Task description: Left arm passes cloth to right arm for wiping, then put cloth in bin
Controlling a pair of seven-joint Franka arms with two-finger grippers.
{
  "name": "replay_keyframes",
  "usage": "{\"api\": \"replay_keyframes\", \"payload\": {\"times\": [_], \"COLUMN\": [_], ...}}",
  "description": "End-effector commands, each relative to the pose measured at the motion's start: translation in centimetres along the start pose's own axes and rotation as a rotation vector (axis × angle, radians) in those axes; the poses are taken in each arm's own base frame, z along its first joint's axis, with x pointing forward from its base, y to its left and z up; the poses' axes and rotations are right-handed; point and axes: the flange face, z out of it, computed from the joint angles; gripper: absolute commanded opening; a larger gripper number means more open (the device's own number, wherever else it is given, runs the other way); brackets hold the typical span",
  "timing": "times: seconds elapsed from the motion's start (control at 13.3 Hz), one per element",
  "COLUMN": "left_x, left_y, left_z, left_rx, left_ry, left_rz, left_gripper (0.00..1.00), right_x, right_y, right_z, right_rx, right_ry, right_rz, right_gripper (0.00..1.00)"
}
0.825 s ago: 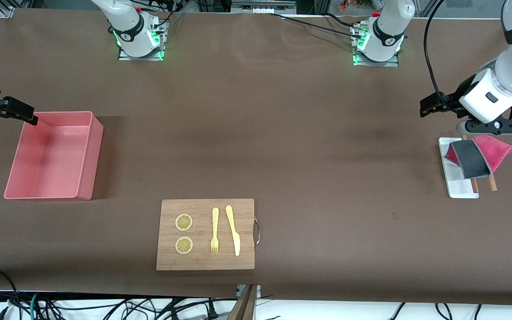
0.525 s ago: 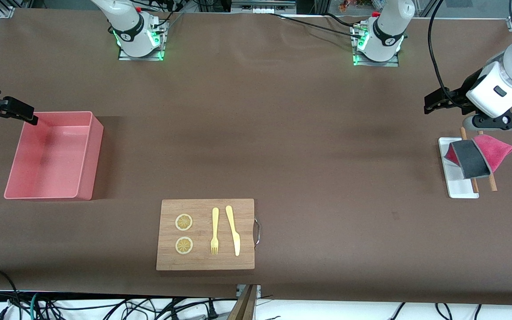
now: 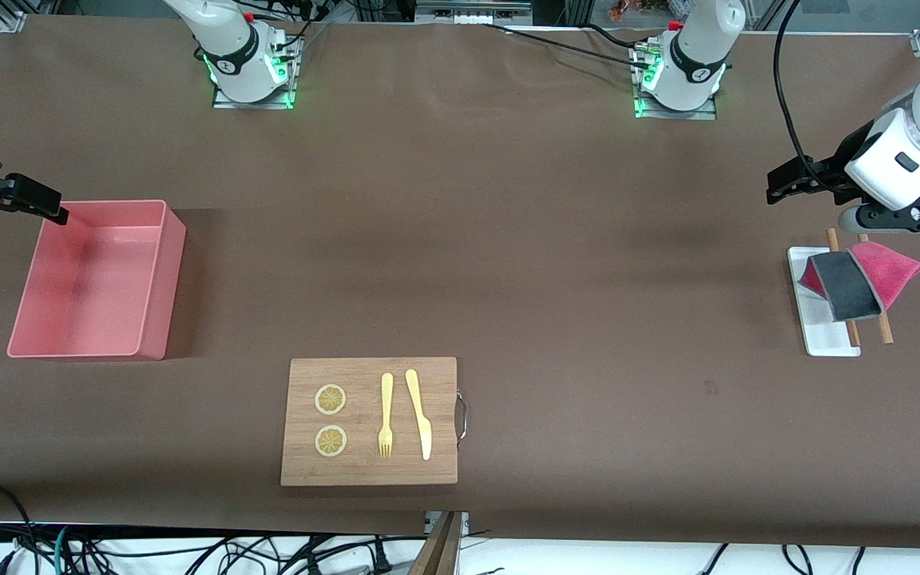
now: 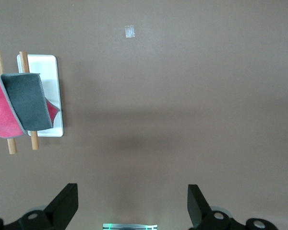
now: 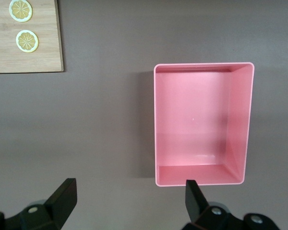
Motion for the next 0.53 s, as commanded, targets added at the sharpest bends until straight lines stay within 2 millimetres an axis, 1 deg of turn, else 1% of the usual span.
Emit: {"api": "replay_keyframes", "payload": {"times": [0.0,0.22,0.45], "left_x": [-0.2,-0.1,-0.1], "left_y": [-0.3,-1.1,-1.4], "left_z": [-0.2,-0.2,-0.2], "left_rx": [0.009,0.007,0.008], "left_ry": [-0.011,-0.011,-0.012], "left_rz": [-0.013,-0.029,-0.032], "left_gripper": [1.00,1.00,1.00], "right_x": [-0.2,-0.1,-0.2], "right_y": [0.2,0.2,0.3], "right_z": [-0.7,-0.6,-0.6], "right_rx": [0.013,0.013,0.013], "right_ry": [0.000,-0.002,-0.002], "right_rz": [-0.004,-0.004,-0.003], "right_gripper": [1.00,1.00,1.00]}}
